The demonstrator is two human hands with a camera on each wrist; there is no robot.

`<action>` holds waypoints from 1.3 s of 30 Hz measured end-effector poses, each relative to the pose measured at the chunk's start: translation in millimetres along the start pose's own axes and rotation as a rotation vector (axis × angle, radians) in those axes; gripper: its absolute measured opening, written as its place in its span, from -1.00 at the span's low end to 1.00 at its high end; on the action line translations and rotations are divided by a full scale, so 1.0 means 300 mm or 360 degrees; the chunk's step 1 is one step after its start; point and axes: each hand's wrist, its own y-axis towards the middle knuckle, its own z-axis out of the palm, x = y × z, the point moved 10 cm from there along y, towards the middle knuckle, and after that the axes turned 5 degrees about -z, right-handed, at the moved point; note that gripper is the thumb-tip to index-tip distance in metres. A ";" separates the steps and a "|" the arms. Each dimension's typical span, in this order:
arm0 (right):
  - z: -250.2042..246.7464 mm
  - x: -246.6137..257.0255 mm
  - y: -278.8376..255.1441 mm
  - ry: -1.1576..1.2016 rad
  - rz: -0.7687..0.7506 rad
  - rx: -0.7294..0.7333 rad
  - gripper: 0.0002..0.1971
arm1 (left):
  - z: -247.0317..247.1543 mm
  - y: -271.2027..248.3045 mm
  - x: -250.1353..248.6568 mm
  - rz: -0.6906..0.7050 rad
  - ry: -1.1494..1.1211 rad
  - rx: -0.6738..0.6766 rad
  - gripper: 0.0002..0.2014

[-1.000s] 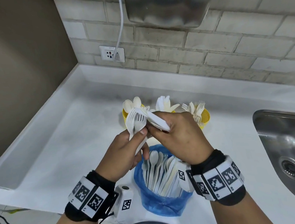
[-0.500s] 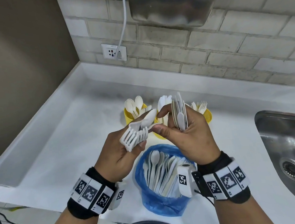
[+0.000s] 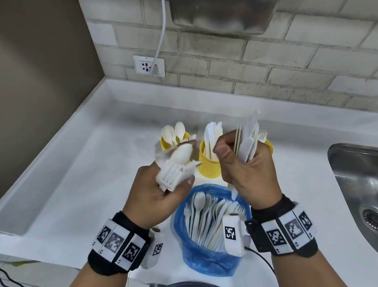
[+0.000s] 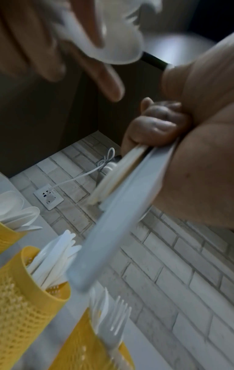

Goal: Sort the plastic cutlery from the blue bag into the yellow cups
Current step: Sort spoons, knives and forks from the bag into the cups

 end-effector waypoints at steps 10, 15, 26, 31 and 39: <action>-0.052 0.128 0.032 0.0444 -0.0237 -0.0479 -0.63 | 0.164 -0.051 0.244 -0.1230 -0.1115 0.0107 -0.61; 0.038 0.078 0.007 0.0166 -0.0249 -0.0338 -0.70 | 0.256 -0.079 0.246 -0.1425 -0.1458 0.0257 -0.63; 0.065 -0.208 -0.072 -0.0812 -0.0076 -0.0159 -0.68 | 0.223 -0.079 0.280 -0.1446 -0.1522 0.0049 -0.61; -0.009 -0.198 -0.028 -0.0888 0.0000 -0.0159 -0.57 | 0.195 -0.073 0.285 -0.1403 -0.1388 0.0033 -0.61; -0.199 -0.034 0.196 -0.1245 -0.0088 -0.0588 -0.42 | 0.153 -0.068 0.261 -0.1292 -0.1135 -0.0060 -0.68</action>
